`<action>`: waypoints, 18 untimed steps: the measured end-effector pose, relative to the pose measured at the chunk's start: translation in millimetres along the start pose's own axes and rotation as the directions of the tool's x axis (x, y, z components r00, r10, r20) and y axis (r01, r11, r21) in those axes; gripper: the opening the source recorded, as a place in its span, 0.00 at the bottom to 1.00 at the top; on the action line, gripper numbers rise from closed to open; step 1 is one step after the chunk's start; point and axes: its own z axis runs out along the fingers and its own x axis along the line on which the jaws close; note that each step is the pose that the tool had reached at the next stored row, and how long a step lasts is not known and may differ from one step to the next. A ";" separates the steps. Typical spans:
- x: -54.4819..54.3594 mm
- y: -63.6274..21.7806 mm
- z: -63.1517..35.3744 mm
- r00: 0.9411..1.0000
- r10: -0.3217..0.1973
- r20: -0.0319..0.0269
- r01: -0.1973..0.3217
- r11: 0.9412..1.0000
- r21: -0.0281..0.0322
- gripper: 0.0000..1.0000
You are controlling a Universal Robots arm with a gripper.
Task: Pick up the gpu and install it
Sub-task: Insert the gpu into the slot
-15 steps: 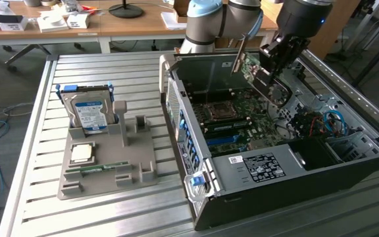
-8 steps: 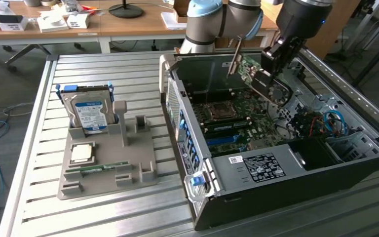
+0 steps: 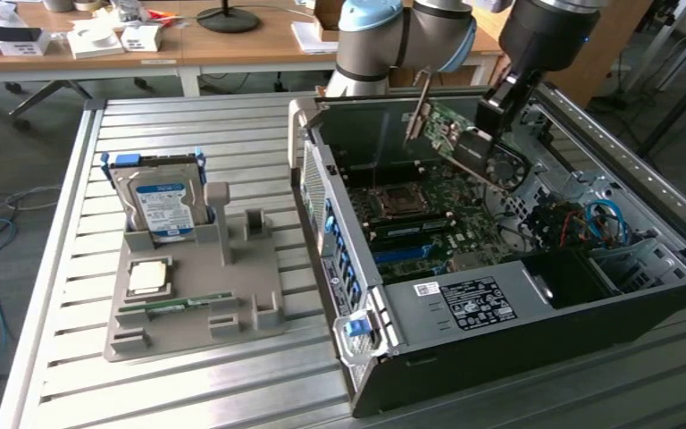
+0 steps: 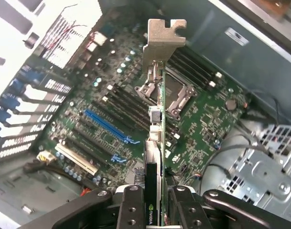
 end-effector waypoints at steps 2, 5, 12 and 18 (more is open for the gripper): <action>0.0 0.0 0.4 0.999 -0.036 -0.002 0.036 0.999 -0.001 0.26; 0.0 0.0 0.9 0.996 -0.090 -0.005 0.090 0.996 -0.002 0.26; 0.0 -0.1 2.0 0.977 -0.215 -0.013 0.214 0.977 -0.006 0.26; 0.1 -0.2 3.0 0.949 -0.315 -0.018 0.315 0.949 -0.010 0.26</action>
